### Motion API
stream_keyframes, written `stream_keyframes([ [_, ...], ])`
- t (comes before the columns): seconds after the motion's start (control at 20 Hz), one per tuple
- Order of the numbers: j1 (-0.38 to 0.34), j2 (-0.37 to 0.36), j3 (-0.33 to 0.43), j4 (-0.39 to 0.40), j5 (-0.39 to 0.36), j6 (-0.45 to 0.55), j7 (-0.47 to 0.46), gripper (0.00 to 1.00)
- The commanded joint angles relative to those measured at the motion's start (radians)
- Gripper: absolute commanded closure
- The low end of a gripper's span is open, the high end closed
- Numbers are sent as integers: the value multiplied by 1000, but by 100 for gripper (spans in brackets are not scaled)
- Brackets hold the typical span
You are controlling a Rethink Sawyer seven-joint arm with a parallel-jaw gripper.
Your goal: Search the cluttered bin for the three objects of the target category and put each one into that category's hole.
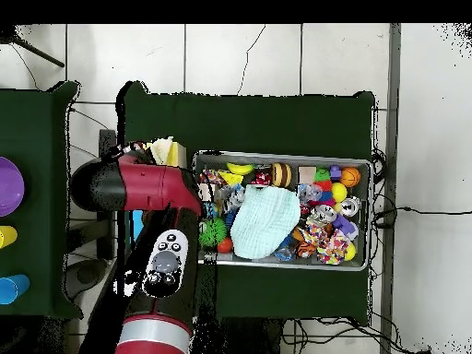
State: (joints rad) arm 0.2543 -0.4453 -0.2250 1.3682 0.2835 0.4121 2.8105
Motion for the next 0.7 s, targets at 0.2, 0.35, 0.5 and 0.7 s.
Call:
stream_keyframes([
  [0.2, -32, 60, 134, 173, -13, -75, 67, 100],
  [0.35, -17, 33, 114, 181, -7, -20, 74, 100],
  [0.5, 2, 21, 87, 170, 0, 34, 91, 100],
  [0.7, 19, 2, 72, 179, 5, 60, 109, 100],
])
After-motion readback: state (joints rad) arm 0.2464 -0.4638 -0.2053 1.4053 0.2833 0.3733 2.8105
